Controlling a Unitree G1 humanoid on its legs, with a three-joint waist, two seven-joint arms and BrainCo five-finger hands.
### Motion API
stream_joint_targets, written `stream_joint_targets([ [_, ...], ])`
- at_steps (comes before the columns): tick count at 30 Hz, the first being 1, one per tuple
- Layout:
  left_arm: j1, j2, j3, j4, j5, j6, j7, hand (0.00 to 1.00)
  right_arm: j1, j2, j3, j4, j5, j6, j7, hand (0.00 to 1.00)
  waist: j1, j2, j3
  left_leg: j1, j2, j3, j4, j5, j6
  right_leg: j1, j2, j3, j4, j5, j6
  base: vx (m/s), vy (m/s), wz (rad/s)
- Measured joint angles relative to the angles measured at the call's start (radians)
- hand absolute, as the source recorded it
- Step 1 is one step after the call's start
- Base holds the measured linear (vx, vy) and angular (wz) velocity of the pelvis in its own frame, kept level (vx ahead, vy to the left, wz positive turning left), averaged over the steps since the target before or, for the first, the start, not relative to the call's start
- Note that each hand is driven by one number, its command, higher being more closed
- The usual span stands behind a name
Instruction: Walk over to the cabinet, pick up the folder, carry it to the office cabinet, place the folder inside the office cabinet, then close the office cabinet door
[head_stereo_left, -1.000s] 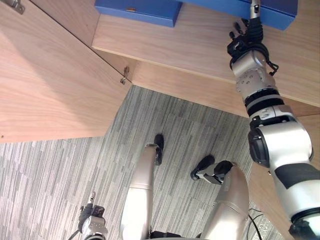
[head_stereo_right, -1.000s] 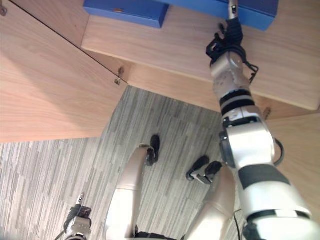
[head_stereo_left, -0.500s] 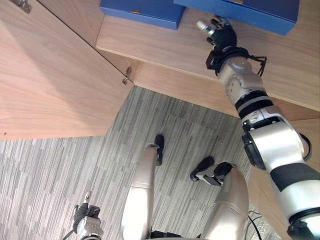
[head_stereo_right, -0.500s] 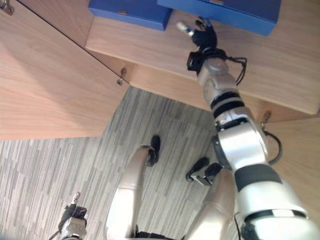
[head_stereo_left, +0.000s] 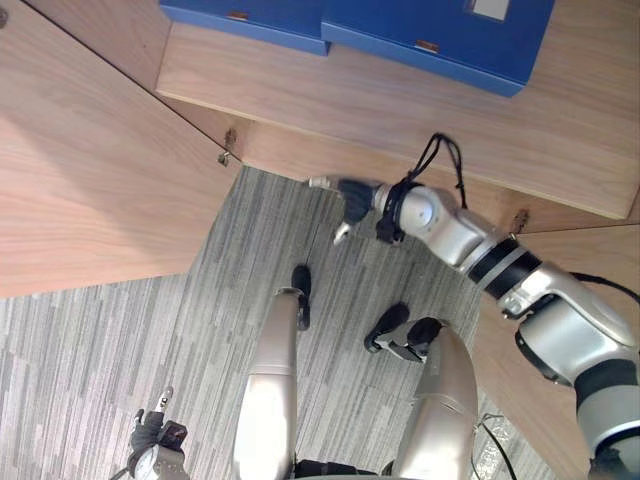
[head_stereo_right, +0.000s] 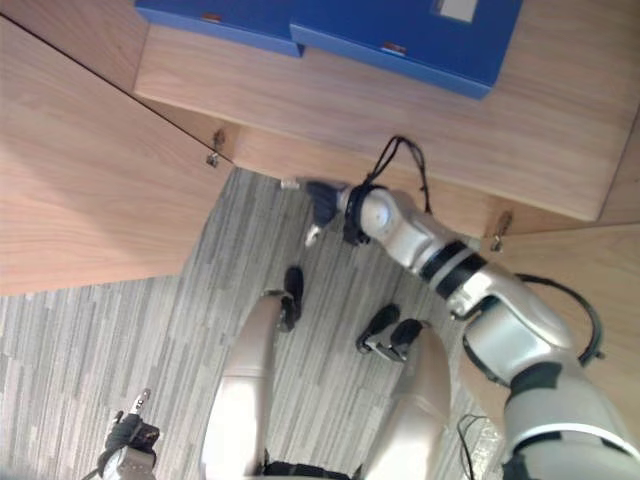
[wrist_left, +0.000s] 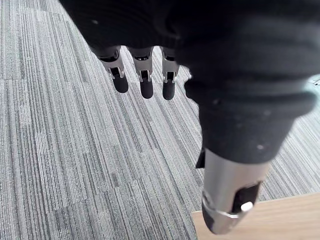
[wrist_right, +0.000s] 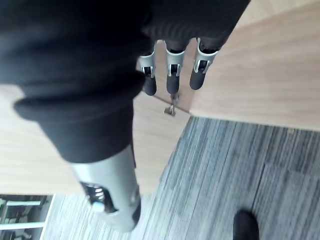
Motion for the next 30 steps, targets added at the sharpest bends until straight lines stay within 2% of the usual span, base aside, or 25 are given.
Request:
stream_joint_targets([
  [4,0.005,0.0,-0.002,0.001,0.0,0.0,-0.001,0.0,0.1,0.05,0.017,0.0,-0.02,0.0,0.05,0.0,0.0,-0.014,0.002,0.061,0.01,0.017,-0.046,0.002,0.004,0.05,0.014,0.0,-0.051,0.023,-0.006,0.02,0.059,-0.13],
  [7,0.009,0.001,-0.023,0.007,0.0,-0.001,-0.001,0.0,0.151,0.103,0.016,0.062,-0.043,-0.005,0.049,0.0,0.001,-0.028,0.0,0.128,0.019,0.036,-0.129,0.029,0.008,0.103,0.043,-0.002,-0.136,0.062,-0.004,0.02,0.039,-0.18],
  [9,0.008,0.001,-0.056,0.008,-0.003,-0.001,0.0,0.0,0.208,0.154,0.011,0.147,-0.095,-0.006,0.026,0.0,0.001,-0.034,-0.002,0.219,0.021,0.059,-0.253,0.075,0.012,0.176,0.07,-0.013,-0.249,0.113,-0.001,0.03,0.041,-0.19],
  [10,0.008,0.001,-0.061,0.009,-0.006,-0.003,0.0,0.0,0.227,0.169,0.009,0.17,-0.099,-0.006,0.019,0.0,0.001,-0.036,-0.003,0.25,0.022,0.064,-0.29,0.087,0.012,0.201,0.079,-0.015,-0.282,0.128,0.002,0.08,0.045,-0.19],
  [12,0.009,0.002,-0.083,0.019,-0.006,-0.013,0.002,0.0,0.312,0.229,0.002,0.246,-0.096,-0.007,-0.001,0.0,-0.001,-0.042,-0.006,0.391,0.019,0.085,-0.468,0.154,0.013,0.313,0.116,-0.026,-0.427,0.187,0.011,0.11,0.042,-0.2],
  [17,0.017,0.014,-0.096,0.03,0.01,-0.031,0.001,0.0,0.412,0.324,0.001,0.307,-0.054,-0.01,-0.019,0.0,-0.021,-0.07,-0.025,0.614,0.018,0.108,-0.734,0.256,0.002,0.486,0.175,-0.05,-0.618,0.252,0.022,0.13,0.002,-0.1],
  [19,0.018,0.018,-0.099,0.047,0.017,-0.035,0.002,0.0,0.42,0.352,-0.031,0.33,-0.053,-0.019,-0.044,0.0,-0.025,-0.075,-0.04,0.664,0.019,0.111,-0.788,0.275,-0.001,0.524,0.189,-0.053,-0.653,0.262,0.025,0.11,-0.019,-0.05],
  [22,0.028,0.021,-0.102,0.101,0.043,-0.04,0.004,0.0,0.427,0.39,-0.155,0.368,-0.044,-0.029,-0.105,0.0,-0.025,-0.074,-0.088,0.718,0.02,0.114,-0.845,0.289,-0.003,0.575,0.208,-0.057,-0.71,0.281,0.034,0.12,0.004,-0.04],
  [24,0.051,0.021,-0.101,0.125,0.063,-0.039,0.016,0.0,0.425,0.411,-0.276,0.374,0.031,-0.05,-0.176,0.0,-0.025,-0.073,-0.129,0.736,0.019,0.118,-0.869,0.292,-0.002,0.598,0.219,-0.057,-0.749,0.297,0.043,0.09,0.024,-0.04],
  [28,0.057,0.026,-0.074,0.131,0.08,-0.042,0.043,0.0,0.374,0.449,-0.408,0.359,0.094,-0.072,-0.28,0.0,-0.022,-0.071,-0.137,0.742,0.013,0.12,-0.864,0.292,-0.003,0.603,0.209,-0.057,-0.741,0.301,0.045,0.04,0.005,0.0],
  [30,0.057,0.022,-0.073,0.125,0.082,-0.052,0.068,0.0,0.353,0.467,-0.463,0.292,0.124,-0.086,-0.34,0.0,-0.021,-0.058,-0.129,0.732,0.008,0.12,-0.837,0.292,-0.003,0.598,0.194,-0.057,-0.715,0.295,0.044,-0.02,-0.046,0.07],
])
